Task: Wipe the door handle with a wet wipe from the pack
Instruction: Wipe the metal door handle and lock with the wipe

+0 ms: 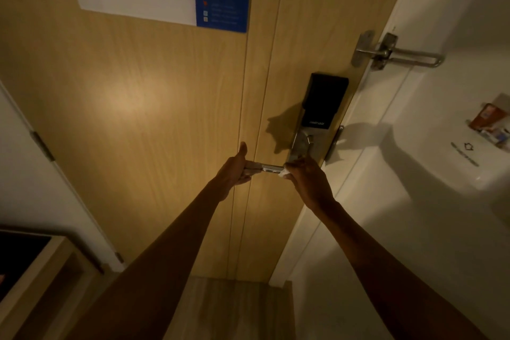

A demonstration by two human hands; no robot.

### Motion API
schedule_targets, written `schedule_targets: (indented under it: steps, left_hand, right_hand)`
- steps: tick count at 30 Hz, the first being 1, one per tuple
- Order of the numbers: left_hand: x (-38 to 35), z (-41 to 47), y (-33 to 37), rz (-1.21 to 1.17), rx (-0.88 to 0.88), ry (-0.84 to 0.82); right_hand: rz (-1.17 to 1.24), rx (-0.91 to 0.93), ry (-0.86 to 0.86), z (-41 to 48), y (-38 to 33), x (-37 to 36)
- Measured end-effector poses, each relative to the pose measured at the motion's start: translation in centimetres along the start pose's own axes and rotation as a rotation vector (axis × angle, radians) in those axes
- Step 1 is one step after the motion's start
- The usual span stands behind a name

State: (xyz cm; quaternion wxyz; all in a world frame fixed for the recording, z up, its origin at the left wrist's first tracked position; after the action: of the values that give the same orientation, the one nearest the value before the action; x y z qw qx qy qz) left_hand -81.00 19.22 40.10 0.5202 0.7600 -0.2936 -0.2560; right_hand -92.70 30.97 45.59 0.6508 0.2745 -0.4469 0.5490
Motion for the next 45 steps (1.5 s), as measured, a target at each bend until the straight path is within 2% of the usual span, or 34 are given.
schedule_targets:
  steps: [2,6,10,12,18,23,37,45]
  left_hand:
    - [-0.1,0.1,0.2,0.027,0.012,0.002]
    - [0.0,0.5,0.0,0.052,0.025,0.001]
    - [0.0,0.5,0.0,0.031,0.009,0.012]
    - [-0.2,0.4,-0.1,0.002,0.024,0.007]
    - [-0.5,-0.3,0.6,0.033,0.038,-0.041]
    - [-0.3,-0.5,0.5,0.032,0.045,-0.042]
    - [0.2,-0.2,0.6,0.107,-0.003,-0.074]
    - [0.2,0.1,0.3,0.092,0.025,-0.122]
  right_hand:
    - [0.047,-0.051,0.016,0.1,0.4,0.0]
    - [-0.043,0.042,-0.012,0.0,0.0,0.5]
    - [0.013,-0.011,-0.003,-0.1,0.6,1.8]
    - [0.020,0.026,0.028,0.2,-0.5,2.1]
    - [-0.049,0.066,-0.093,1.5,-2.7,-0.6]
    - [-0.141,0.055,-0.023,1.0,-2.2,0.9]
    - [-0.098,0.056,-0.109,2.2,-3.2,-1.3]
    - [-0.068,0.044,-0.041,1.5,-2.8,-0.9]
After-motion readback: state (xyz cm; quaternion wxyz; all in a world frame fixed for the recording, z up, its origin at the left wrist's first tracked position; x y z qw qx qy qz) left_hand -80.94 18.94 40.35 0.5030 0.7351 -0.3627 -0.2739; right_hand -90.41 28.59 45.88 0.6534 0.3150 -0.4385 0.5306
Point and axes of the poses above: each hand's wrist, its own z-axis towards the middle knuckle, its own x-axis out of the back of the hand, y = z × x, the point moved 10 cm from there along z, towards the middle knuckle, and after that the axes turned 2 degrees about -z, right-handed, at the moved point
